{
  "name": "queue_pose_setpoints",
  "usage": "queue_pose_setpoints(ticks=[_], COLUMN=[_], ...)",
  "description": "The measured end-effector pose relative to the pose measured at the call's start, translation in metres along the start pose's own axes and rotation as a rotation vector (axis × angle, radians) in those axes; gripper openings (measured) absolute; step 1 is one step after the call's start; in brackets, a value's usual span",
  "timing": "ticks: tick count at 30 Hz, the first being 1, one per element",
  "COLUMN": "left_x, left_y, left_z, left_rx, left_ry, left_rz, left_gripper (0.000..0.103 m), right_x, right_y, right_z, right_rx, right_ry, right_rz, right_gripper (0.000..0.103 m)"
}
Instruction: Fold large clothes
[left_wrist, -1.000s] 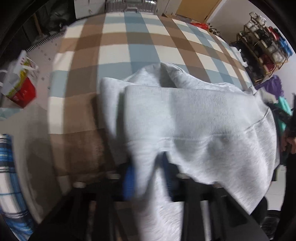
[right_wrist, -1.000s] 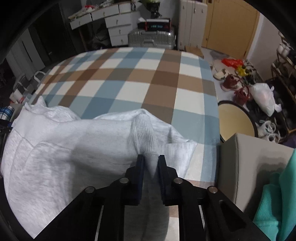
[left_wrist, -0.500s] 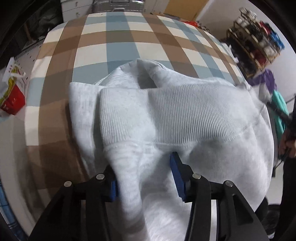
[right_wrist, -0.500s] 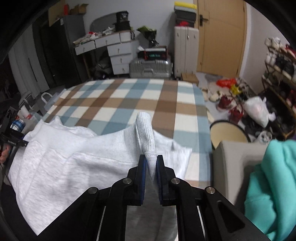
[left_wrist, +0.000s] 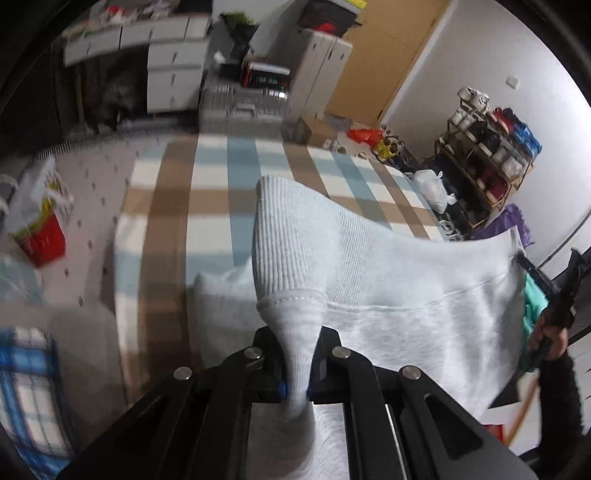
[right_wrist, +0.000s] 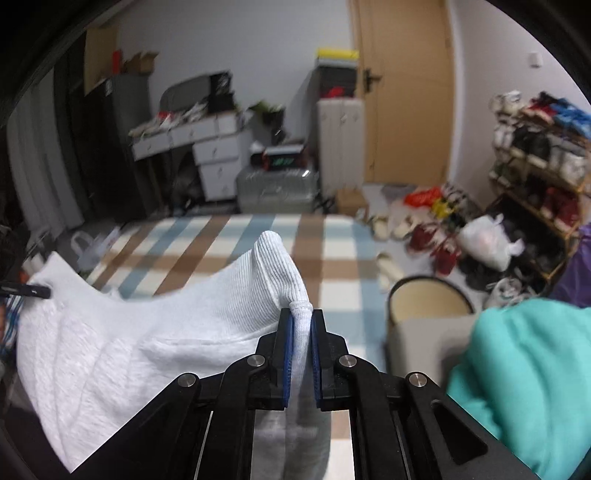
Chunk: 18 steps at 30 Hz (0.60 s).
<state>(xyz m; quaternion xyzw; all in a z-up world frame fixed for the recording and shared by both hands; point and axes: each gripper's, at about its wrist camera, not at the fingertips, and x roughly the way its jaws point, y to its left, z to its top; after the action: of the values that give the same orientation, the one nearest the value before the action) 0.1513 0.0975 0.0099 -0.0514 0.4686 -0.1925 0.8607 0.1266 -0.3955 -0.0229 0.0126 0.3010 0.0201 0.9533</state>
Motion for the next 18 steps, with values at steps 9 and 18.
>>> queue_pose_setpoints(ticks=[9,18], left_x=[0.119,0.032], left_y=[0.054,0.044], left_z=[-0.017,-0.009], left_rx=[-0.22,-0.188], left_ry=[0.199,0.087], left_rz=[0.012,0.2], left_gripper=[0.009,0.031], right_x=[0.133,0.119], right_y=[-0.014,-0.006], right_z=[-0.029,-0.033], right_rx=[0.043,-0.114], right_ry=[0.306,0.359], right_rz=[-0.167,-0.242], right_gripper=[0.008,0.028])
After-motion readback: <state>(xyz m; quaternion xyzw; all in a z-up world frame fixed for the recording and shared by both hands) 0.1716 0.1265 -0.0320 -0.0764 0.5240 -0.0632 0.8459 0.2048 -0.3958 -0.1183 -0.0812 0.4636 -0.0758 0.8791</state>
